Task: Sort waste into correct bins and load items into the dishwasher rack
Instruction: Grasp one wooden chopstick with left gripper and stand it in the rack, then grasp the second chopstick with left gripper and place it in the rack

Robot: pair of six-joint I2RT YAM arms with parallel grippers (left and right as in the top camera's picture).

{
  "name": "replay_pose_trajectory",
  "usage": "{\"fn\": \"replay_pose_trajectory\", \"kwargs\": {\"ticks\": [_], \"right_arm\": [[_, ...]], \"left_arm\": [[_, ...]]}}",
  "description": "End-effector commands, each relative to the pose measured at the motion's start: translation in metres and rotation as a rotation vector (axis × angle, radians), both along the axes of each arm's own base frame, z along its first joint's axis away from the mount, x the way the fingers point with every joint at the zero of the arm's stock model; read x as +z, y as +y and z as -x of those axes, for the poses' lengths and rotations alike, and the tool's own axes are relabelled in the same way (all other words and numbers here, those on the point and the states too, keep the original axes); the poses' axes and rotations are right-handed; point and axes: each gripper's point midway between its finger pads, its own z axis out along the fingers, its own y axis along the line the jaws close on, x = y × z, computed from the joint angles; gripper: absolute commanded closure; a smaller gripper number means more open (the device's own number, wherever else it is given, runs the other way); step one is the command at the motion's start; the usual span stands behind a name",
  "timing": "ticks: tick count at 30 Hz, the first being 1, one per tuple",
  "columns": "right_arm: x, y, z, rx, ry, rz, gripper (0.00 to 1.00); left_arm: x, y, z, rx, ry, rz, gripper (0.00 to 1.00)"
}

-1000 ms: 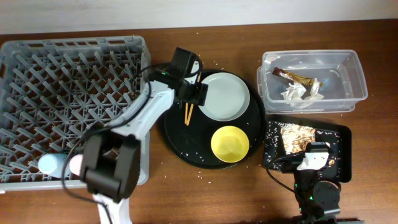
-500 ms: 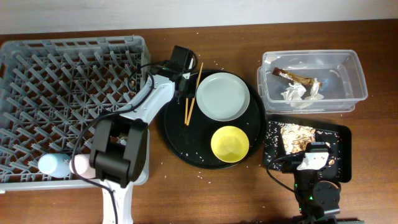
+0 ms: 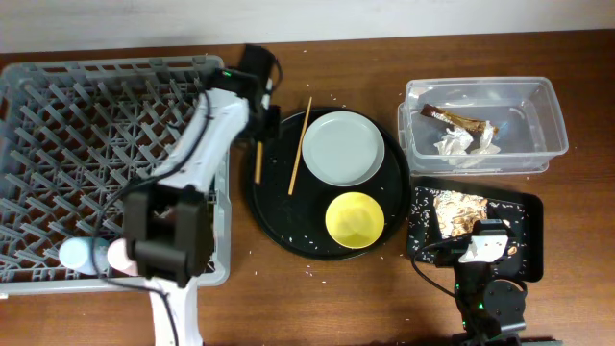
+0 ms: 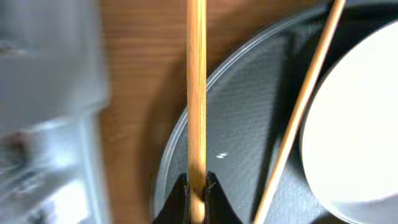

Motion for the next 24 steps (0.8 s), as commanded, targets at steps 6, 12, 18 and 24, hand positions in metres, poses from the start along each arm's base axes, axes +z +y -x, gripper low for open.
{"fn": "replay_pose_trajectory", "kwargs": {"ticks": [6, 12, 18, 24], "right_arm": [[-0.004, -0.001, 0.0, -0.006, 0.007, -0.007, 0.02], [-0.004, -0.001, 0.0, -0.006, 0.007, -0.007, 0.02], [-0.004, -0.001, 0.0, -0.006, 0.007, -0.007, 0.02], [-0.004, -0.001, 0.0, -0.006, 0.007, -0.007, 0.01]], "left_arm": [[0.014, 0.11, 0.038, 0.091, 0.13, -0.161, 0.95], [0.016, 0.102, 0.042, 0.087, 0.135, -0.109, 0.79], [0.074, 0.035, 0.038, -0.032, 0.01, 0.103, 0.73], [-0.022, -0.056, 0.039, -0.279, 0.002, -0.012, 0.49]]}}
